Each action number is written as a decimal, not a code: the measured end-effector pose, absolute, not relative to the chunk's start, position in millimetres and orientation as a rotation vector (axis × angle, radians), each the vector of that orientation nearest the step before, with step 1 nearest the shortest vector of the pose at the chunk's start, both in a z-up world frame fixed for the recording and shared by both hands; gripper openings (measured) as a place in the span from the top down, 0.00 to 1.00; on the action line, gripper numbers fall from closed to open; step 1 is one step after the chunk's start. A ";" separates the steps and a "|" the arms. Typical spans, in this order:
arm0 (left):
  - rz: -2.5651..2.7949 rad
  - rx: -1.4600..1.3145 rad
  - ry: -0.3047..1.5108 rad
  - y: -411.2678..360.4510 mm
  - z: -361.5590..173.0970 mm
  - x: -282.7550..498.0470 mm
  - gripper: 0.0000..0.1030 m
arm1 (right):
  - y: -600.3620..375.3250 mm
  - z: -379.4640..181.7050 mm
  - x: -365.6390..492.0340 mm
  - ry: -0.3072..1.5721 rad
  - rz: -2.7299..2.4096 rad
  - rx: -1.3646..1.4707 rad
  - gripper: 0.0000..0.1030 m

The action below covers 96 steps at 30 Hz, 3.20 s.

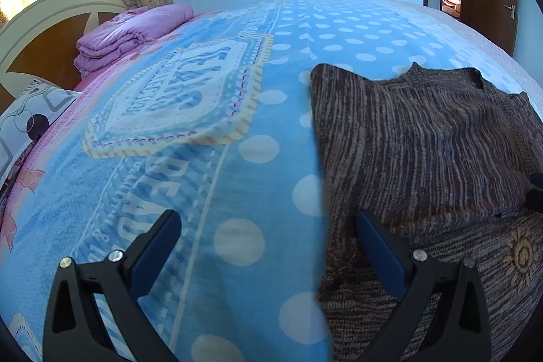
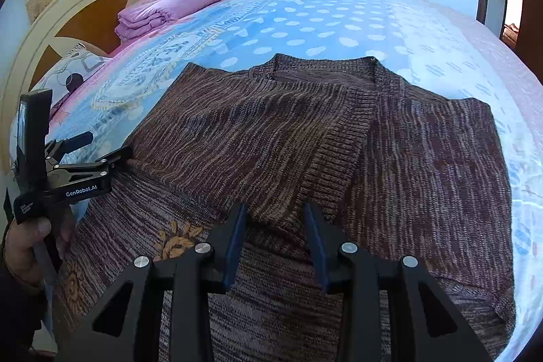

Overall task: Fold small clothes
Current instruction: 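Smooth the folded sweater flat with the right gripper, then grasp the sweater hem with the left gripper while the right gripper grasps it too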

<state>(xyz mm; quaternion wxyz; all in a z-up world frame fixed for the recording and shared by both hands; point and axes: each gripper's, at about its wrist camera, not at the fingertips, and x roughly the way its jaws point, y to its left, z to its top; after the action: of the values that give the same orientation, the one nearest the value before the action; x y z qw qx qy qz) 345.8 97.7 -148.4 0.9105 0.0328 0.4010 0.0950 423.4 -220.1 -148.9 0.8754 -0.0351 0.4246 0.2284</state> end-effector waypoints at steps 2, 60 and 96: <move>0.192 0.059 0.835 99.1 -149.1 346.5 0.00 | -217.8 -152.4 422.5 0.873 0.474 -0.095 0.64; 0.052 -0.024 0.877 74.0 -148.8 185.3 0.00 | -330.5 -157.2 245.6 0.840 0.268 0.066 0.25; -0.176 -0.155 1.018 60.1 -160.4 67.7 0.66 | -374.2 -164.0 135.9 0.884 0.271 0.095 0.25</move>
<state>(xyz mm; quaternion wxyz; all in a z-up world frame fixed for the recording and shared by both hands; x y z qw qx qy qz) 67.7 60.1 -160.4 0.8666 -0.0739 0.4864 -0.0839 135.9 -374.2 -164.0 0.8939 0.0460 0.4262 0.1309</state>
